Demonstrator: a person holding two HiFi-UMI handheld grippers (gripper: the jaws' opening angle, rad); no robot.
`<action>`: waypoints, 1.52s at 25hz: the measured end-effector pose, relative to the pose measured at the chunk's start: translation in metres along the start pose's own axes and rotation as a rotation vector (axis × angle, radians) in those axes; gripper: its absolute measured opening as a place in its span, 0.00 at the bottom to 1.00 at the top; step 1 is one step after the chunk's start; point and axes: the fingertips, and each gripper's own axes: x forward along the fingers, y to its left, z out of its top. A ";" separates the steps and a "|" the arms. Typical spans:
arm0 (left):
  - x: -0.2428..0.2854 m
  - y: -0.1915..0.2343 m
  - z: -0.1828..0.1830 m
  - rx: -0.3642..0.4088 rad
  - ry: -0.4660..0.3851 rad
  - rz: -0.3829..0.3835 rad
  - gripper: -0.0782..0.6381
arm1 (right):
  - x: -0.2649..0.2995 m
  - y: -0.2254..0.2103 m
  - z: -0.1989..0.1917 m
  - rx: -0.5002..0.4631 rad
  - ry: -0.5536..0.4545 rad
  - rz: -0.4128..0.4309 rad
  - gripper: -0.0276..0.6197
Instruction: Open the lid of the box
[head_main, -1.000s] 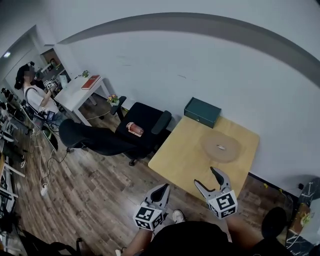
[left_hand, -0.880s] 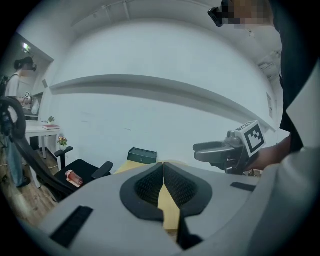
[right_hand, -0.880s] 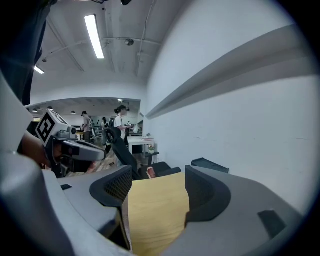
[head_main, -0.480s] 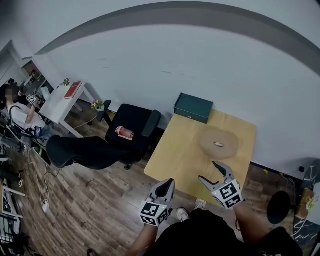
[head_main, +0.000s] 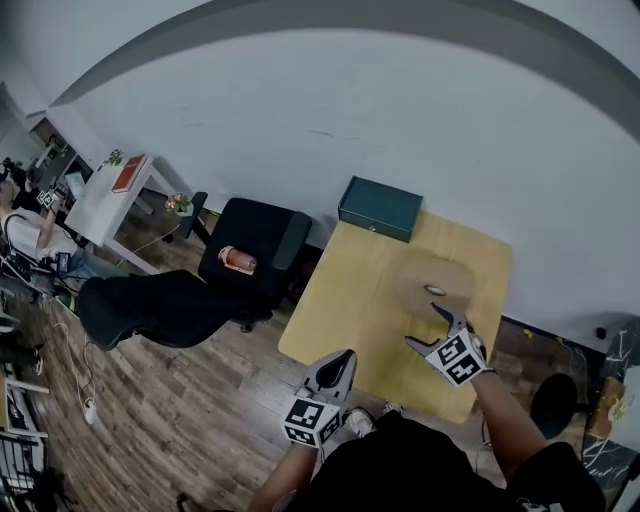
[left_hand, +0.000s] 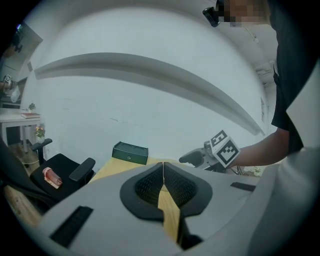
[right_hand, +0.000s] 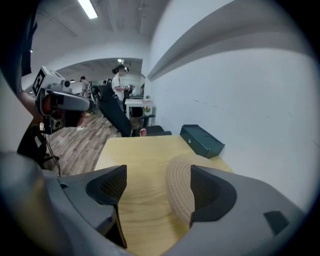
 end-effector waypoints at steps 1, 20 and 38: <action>0.003 0.001 0.000 -0.004 0.000 0.000 0.14 | 0.006 -0.005 -0.003 -0.020 0.024 0.004 0.67; 0.033 0.001 -0.018 -0.015 0.066 -0.032 0.14 | 0.079 -0.056 -0.068 -0.195 0.419 0.130 0.72; 0.035 0.013 -0.022 -0.040 0.069 -0.021 0.14 | 0.085 -0.055 -0.065 -0.206 0.470 0.168 0.58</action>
